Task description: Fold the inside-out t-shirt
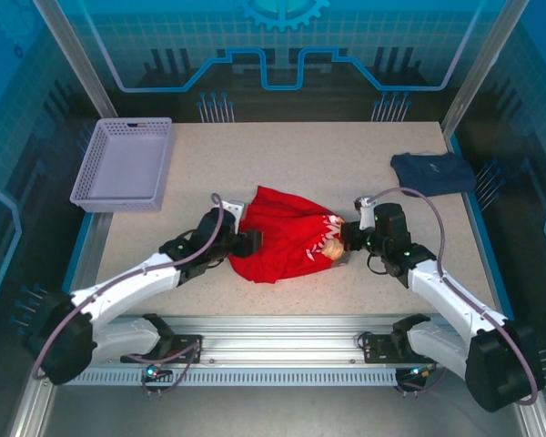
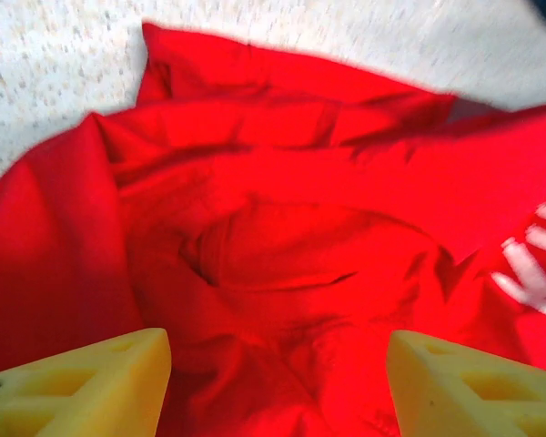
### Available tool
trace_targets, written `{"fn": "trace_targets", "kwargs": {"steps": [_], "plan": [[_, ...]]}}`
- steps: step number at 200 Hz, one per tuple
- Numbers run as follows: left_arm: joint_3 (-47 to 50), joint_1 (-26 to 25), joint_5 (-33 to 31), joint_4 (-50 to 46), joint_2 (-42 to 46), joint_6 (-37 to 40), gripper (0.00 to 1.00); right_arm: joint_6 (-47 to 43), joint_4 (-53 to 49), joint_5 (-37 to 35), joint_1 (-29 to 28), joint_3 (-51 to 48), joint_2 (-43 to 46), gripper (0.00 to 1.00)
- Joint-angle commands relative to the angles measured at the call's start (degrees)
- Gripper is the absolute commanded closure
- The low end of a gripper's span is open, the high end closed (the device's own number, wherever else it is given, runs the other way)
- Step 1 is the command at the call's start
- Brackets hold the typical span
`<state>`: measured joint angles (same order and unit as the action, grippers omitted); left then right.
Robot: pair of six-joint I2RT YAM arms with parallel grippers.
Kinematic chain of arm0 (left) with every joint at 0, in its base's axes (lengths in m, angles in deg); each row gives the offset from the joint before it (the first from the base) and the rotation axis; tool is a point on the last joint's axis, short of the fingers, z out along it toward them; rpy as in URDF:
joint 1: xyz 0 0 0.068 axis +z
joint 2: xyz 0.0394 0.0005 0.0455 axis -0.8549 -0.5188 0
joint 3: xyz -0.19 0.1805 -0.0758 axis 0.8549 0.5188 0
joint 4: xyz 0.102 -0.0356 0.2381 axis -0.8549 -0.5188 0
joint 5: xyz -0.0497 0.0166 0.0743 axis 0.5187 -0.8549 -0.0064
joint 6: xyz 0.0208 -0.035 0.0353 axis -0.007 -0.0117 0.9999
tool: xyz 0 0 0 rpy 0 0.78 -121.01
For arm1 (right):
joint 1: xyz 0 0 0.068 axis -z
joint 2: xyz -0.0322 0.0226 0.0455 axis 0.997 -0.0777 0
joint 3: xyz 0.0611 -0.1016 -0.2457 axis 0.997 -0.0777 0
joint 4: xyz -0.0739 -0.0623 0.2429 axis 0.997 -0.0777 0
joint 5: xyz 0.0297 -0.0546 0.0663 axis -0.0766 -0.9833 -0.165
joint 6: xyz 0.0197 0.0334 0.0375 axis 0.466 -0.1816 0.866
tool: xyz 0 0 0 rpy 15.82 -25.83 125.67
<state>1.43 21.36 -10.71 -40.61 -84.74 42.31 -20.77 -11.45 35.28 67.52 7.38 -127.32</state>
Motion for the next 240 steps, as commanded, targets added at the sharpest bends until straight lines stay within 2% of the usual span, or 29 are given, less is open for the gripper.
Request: {"fn": "trace_targets", "kwargs": {"steps": [1,21,38,63,89,115,142,165,181,207,240], "plan": [[-2.7,-1.5,-2.8,-6.4,-6.2,0.5,0.35,-0.4,0.7,1.6,0.6,2.2,-0.8,1.0],[-5.0,-1.6,2.0,-5.4,-12.3,1.0,0.36,-0.6,0.6,1.7,0.5,2.9,-1.4,1.0],[-7.2,-1.6,4.7,-5.1,-16.8,0.7,0.46,-0.8,0.4,2.2,0.6,3.4,-1.7,1.0],[-10.2,-1.6,3.4,-10.3,-20.4,-0.3,0.74,-1.2,-0.3,1.7,0.6,3.8,-1.4,1.0],[-8.4,-1.2,4.0,-8.6,-13.2,0.7,1.0,-1.4,-0.6,1.3,0.7,4.9,-1.2,1.0],[-5.4,0.8,9.3,-2.4,-1.5,2.3,1.0,-2.3,-2.7,-0.1,0.6,7.7,-1.4,1.0],[-3.5,6.8,17.5,4.1,9.8,1.0,1.0,-4.3,-6.9,-3.6,0.7,12.8,-0.2,1.0],[-4.3,12.1,22.6,7.1,15.9,-0.3,1.0,-7.1,-10.9,-7.1,0.8,18.0,0.8,1.0],[-6.7,14.1,23.8,8.2,17.7,-1.4,1.0,-8.7,-12.8,-9.3,0.9,22.1,1.3,1.0],[-12.9,14.1,26.8,10.4,17.0,-4.5,1.0,-10.6,-14.0,-12.9,1.0,30.1,0.2,1.0],[-18.4,13.9,32.9,16.9,12.4,-12.2,1.0,-13.8,-16.6,-13.4,1.9,46.7,-10.5,1.0]]}}
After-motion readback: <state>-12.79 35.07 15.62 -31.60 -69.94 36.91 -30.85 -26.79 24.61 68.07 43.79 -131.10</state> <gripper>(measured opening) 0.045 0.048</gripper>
